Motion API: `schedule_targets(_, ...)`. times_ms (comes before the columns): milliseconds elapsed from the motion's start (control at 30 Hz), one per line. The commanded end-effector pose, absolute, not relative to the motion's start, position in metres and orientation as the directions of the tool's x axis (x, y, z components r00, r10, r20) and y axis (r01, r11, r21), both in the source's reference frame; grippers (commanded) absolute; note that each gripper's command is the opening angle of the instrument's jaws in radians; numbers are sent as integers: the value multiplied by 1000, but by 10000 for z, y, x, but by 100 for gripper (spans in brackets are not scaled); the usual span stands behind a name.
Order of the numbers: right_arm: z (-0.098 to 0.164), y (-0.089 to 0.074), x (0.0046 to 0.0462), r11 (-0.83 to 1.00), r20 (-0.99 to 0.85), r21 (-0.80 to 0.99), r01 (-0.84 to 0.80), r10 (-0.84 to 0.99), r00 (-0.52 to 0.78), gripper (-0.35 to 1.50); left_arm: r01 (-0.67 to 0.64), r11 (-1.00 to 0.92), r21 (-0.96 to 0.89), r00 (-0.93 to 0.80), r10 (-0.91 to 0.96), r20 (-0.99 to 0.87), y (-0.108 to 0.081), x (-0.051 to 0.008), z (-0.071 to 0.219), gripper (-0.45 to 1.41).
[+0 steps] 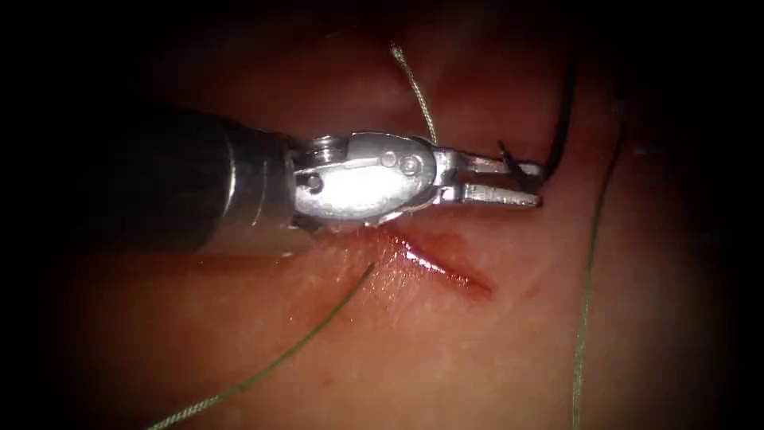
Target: Wound Closure
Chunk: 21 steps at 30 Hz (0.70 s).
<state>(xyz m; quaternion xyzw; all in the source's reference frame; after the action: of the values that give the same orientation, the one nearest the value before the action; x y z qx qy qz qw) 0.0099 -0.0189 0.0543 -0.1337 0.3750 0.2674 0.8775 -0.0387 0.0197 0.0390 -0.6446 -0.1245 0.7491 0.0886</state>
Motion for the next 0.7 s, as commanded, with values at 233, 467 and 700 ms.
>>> schedule_targets(233,554,-193,121,822,-732,-44,-568,361,578,143,10,-938,-346,-188,338,-922,194,-399,466,-45)
schedule_targets(467,559,-198,147,827,-744,-34,-561,354,566,143,-57,-877,-478,-215,478,-852,213,-411,488,114)
schedule_targets(700,560,-201,158,834,-747,-31,-551,347,567,143,-58,-854,-517,-209,517,-830,230,-385,443,123)
